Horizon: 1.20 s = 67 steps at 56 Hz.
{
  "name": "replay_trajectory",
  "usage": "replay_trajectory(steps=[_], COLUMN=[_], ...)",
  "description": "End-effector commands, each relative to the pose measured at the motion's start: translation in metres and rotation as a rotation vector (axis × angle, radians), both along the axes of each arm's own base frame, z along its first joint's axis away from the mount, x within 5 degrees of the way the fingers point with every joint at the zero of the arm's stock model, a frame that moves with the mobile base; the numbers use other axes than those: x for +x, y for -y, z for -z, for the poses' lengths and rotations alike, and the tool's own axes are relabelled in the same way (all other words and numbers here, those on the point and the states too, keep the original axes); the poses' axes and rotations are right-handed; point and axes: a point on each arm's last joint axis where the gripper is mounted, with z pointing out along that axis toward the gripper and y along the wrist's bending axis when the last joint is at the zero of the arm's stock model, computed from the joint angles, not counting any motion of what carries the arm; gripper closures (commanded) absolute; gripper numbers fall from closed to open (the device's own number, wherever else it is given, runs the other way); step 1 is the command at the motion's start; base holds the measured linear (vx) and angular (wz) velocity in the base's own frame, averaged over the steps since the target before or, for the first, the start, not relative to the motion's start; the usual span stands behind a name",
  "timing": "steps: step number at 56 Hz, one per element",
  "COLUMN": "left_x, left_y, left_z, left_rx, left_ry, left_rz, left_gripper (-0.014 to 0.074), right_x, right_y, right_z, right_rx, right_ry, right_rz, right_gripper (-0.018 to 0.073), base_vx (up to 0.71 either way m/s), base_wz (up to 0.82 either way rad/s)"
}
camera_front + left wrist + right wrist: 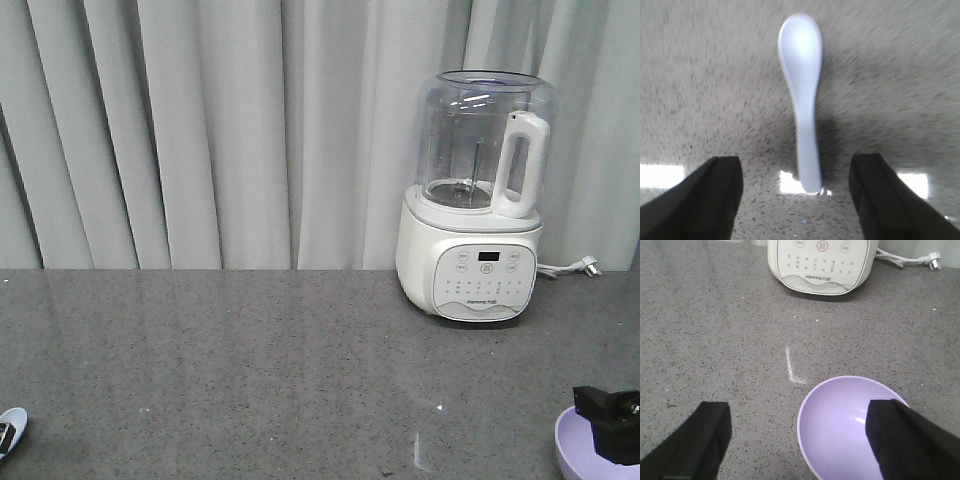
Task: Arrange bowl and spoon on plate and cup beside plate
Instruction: 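Grasp the white spoon with the left gripper and the bowl rim with the right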
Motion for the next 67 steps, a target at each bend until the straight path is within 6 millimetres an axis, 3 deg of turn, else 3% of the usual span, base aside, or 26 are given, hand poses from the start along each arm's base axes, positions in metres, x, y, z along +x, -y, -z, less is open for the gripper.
replay_trajectory(steps=[1,21,46,53,63,67], left_x=[0.009,0.036,0.051,0.051,0.049,0.048], left_y=[-0.009,-0.006,-0.005,-0.002,0.004,0.004], left_z=[-0.006,0.035,0.061,0.065,0.070,0.070], left_rx=[0.011,-0.055,-0.067,-0.102,-0.152,-0.155], left_ry=[0.048,-0.027,-0.060,-0.085,-0.125,-0.131], left_rz=[-0.032,0.038,0.055,0.061,0.089,0.088], left_gripper=[0.0057,0.0062,0.0092,0.0247,0.0606,0.0605], right_x=[0.003,0.003,0.003,0.003,0.003,0.003], right_y=[-0.001,-0.001,-0.001,-0.001,-0.001,-0.001], right_z=[-0.020,-0.021,-0.021,-0.021,-0.021,-0.021], right_rx=[0.011,0.013,0.016,0.016,0.016,0.016], right_ry=[0.126,0.139,0.137,0.137,0.137,0.136], right_rz=[-0.009,-0.010,-0.011,-0.011,-0.011,-0.011], right_gripper=[-0.0029,-0.0029,-0.0029,-0.0028,-0.0028,-0.0028], base_vx=[0.00,0.00,0.00,0.00,0.00,0.00], base_wz=[0.00,0.00,0.00,0.00,0.00,0.00])
